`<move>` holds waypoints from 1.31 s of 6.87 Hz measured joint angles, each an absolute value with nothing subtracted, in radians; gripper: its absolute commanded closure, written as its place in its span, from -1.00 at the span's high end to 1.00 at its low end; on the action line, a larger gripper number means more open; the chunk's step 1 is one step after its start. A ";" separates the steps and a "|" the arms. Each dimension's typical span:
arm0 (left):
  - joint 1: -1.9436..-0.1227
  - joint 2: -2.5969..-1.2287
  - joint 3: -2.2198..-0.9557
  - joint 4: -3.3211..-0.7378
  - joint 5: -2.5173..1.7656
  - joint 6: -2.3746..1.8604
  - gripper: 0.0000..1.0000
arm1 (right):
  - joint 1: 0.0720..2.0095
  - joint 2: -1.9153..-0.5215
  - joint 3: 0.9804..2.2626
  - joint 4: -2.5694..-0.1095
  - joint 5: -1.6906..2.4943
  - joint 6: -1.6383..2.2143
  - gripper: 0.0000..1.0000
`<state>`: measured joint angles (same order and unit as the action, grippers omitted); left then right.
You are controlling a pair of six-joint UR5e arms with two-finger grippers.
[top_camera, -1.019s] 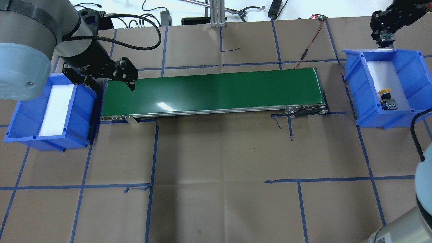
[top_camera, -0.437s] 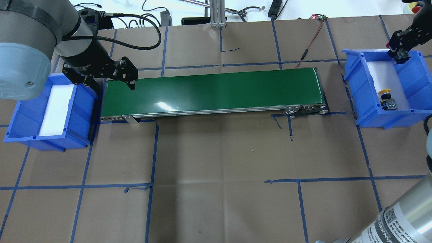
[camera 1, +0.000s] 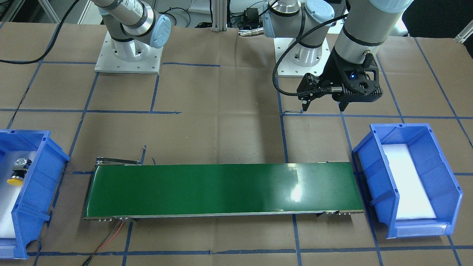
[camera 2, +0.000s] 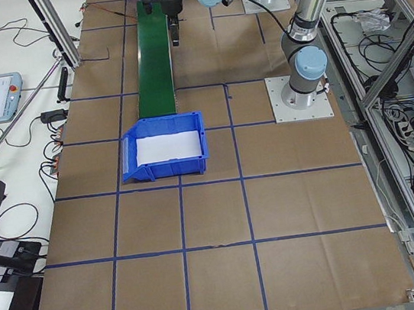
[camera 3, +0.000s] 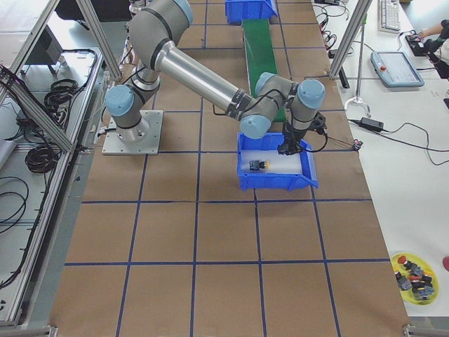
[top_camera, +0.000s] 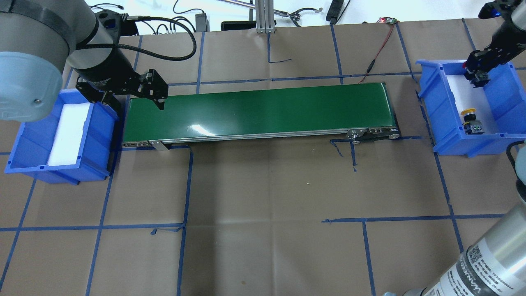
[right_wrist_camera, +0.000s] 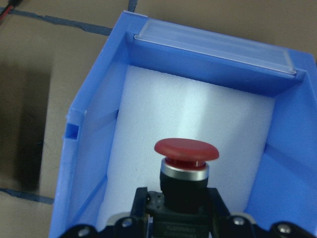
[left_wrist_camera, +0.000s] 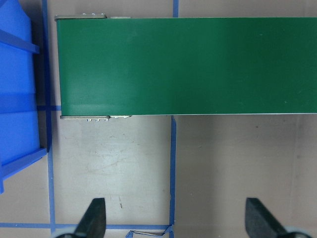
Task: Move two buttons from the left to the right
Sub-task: 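Lower the red button into the foam bin and open the right gripper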
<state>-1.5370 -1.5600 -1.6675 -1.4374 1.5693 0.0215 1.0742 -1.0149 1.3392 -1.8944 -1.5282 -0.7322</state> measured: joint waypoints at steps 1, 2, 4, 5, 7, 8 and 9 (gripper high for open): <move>-1.537 -1.560 -1.668 -1.437 1.569 0.021 1.00 | 1.072 -0.990 1.341 -1.922 -1.529 -0.742 -0.86; -1.537 -1.560 -1.667 -1.437 1.569 0.021 1.00 | 1.071 -0.965 1.341 -1.945 -1.529 -0.746 -0.86; -1.537 -1.560 -1.667 -1.437 1.569 0.021 1.00 | 1.069 -0.945 1.353 -1.955 -1.534 -0.747 -0.85; -1.537 -1.560 -1.667 -1.437 1.569 0.021 1.00 | 1.069 -0.943 1.363 -1.957 -1.536 -0.746 -0.84; -1.537 -1.559 -1.667 -1.437 1.569 0.021 1.00 | 1.069 -0.939 1.362 -1.962 -1.537 -0.742 -0.75; -1.537 -1.559 -1.666 -1.437 1.569 0.021 1.00 | 1.069 -0.938 1.361 -1.963 -1.535 -0.740 -0.20; -1.537 -1.559 -1.666 -1.437 1.569 0.021 1.00 | 1.069 -0.938 1.362 -1.963 -1.532 -0.738 0.23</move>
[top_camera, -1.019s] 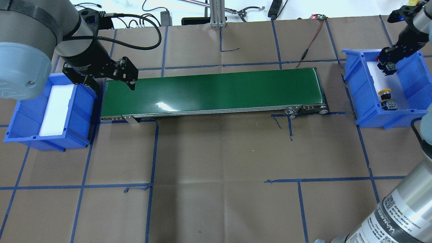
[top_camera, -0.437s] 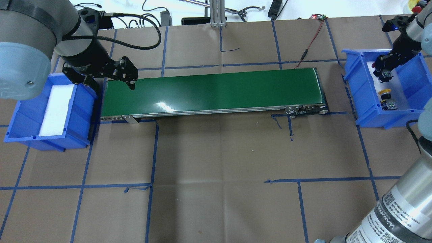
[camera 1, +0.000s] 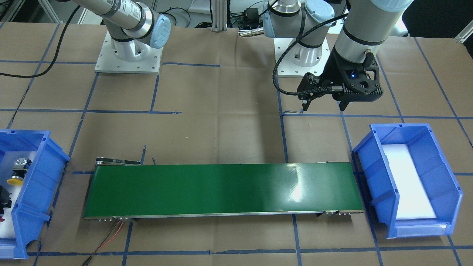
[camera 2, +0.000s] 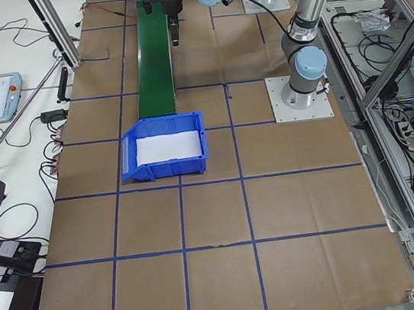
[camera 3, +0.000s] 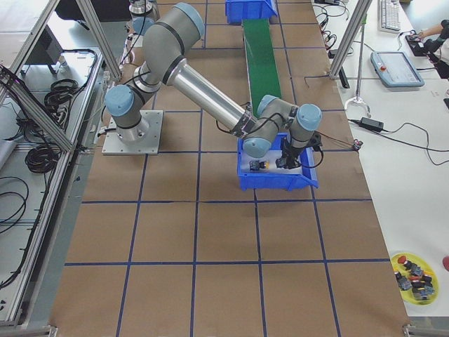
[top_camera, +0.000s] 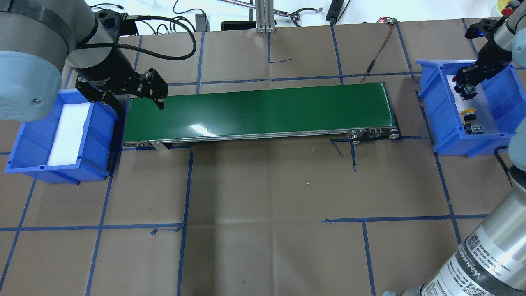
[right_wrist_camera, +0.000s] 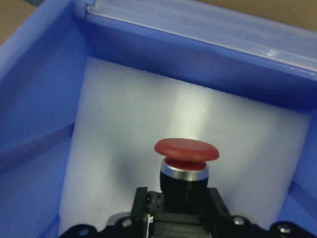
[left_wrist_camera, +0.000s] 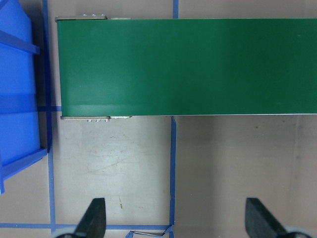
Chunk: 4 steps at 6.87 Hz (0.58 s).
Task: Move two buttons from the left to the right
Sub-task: 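Lower the red button into the foam bin and open the right gripper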
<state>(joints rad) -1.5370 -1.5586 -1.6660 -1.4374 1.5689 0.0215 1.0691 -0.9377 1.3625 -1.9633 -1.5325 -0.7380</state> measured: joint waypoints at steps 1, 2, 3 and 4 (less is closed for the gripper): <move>-1.537 -1.559 -1.666 -1.437 1.569 0.021 1.00 | 1.069 -0.939 1.364 -1.963 -1.531 -0.736 0.31; -1.537 -1.559 -1.666 -1.437 1.569 0.021 1.00 | 1.069 -0.941 1.365 -1.963 -1.528 -0.732 0.35; -1.537 -1.559 -1.666 -1.437 1.568 0.021 1.00 | 1.069 -0.943 1.365 -1.962 -1.526 -0.731 0.42; -1.537 -1.559 -1.665 -1.437 1.569 0.021 1.00 | 1.069 -0.946 1.364 -1.962 -1.523 -0.730 0.54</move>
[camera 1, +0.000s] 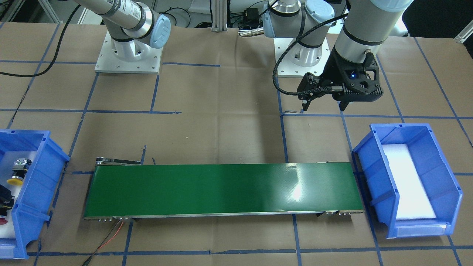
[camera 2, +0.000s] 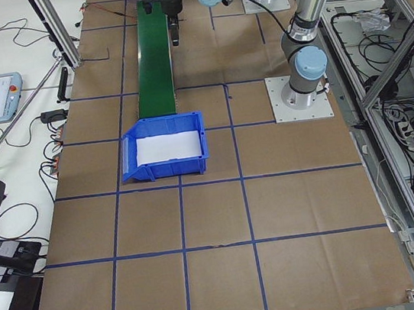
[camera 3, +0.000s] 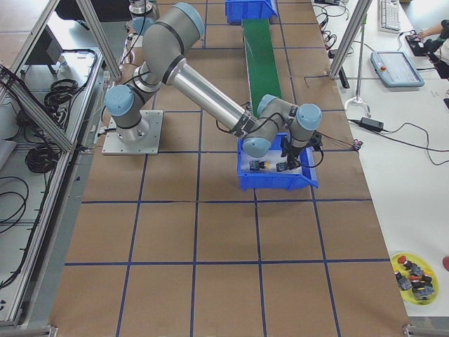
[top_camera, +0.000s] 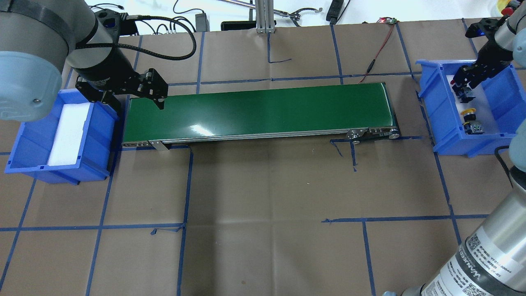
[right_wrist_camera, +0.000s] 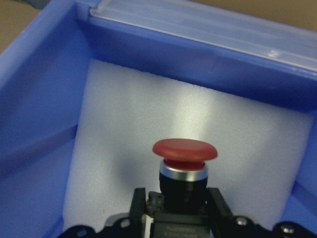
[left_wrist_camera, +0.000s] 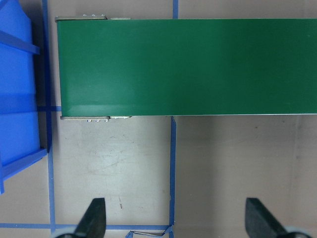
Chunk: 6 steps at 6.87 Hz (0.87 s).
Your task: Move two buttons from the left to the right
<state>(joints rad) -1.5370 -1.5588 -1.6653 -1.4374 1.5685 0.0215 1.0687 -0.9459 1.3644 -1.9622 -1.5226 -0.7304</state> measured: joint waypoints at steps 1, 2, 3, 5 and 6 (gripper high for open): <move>-1.537 -1.559 -1.665 -1.437 1.568 0.021 1.00 | 1.069 -0.951 1.362 -1.961 -1.512 -0.730 0.57; -1.537 -1.560 -1.665 -1.437 1.568 0.021 1.00 | 1.069 -0.961 1.359 -1.958 -1.501 -0.730 0.63; -1.537 -1.560 -1.664 -1.437 1.568 0.021 1.00 | 1.069 -0.984 1.358 -1.953 -1.496 -0.730 0.98; -1.537 -1.560 -1.664 -1.437 1.568 0.021 1.00 | 1.072 -1.060 1.359 -1.948 -1.466 -0.730 0.99; -1.537 -1.560 -1.664 -1.437 1.568 0.021 1.00 | 1.075 -1.114 1.363 -1.945 -1.429 -0.731 1.00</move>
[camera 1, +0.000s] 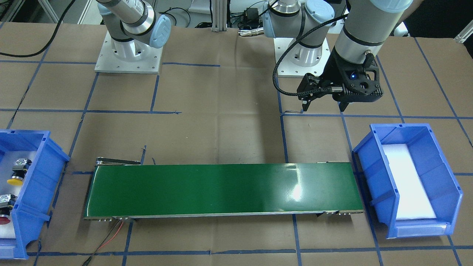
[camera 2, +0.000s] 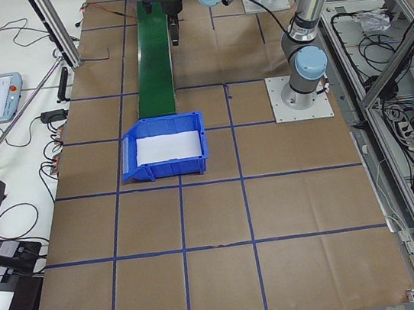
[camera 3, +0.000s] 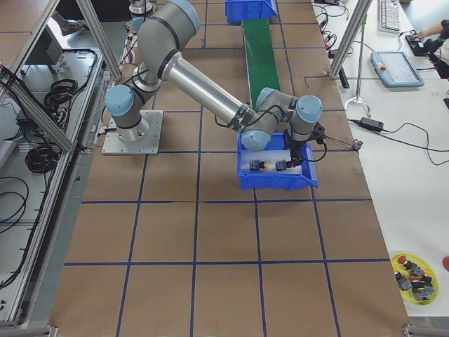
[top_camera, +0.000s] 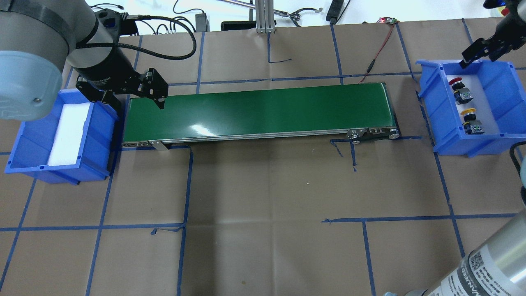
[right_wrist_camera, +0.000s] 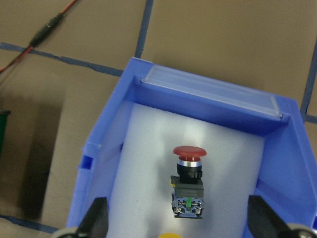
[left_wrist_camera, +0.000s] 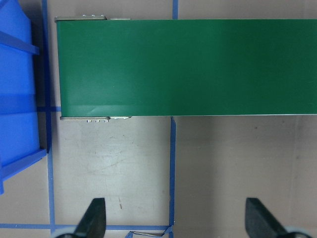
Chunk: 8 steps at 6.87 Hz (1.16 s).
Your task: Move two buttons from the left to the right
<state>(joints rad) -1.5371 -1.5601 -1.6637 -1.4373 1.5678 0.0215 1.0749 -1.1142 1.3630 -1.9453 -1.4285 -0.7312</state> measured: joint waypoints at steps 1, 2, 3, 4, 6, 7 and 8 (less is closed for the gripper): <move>-1.537 -1.560 -1.663 -1.437 1.568 0.022 1.00 | 1.077 -1.174 1.373 -1.929 -1.402 -0.732 1.00; -1.537 -1.560 -1.663 -1.437 1.568 0.021 1.00 | 1.082 -1.240 1.391 -1.875 -1.394 -0.734 1.00; -1.537 -1.561 -1.662 -1.437 1.568 0.021 1.00 | 1.100 -1.310 1.415 -1.793 -1.389 -0.734 1.00; -1.537 -1.562 -1.662 -1.437 1.568 0.021 1.00 | 1.146 -1.378 1.443 -1.713 -1.385 -0.722 1.00; -1.537 -1.563 -1.661 -1.437 1.568 0.021 1.00 | 1.264 -1.455 1.473 -1.629 -1.394 -0.479 1.00; -1.537 -1.563 -1.661 -1.437 1.568 0.021 1.00 | 1.321 -1.483 1.480 -1.613 -1.408 -0.346 1.00; -1.537 -1.563 -1.661 -1.437 1.568 0.021 1.00 | 1.389 -1.522 1.500 -1.604 -1.449 -0.245 1.00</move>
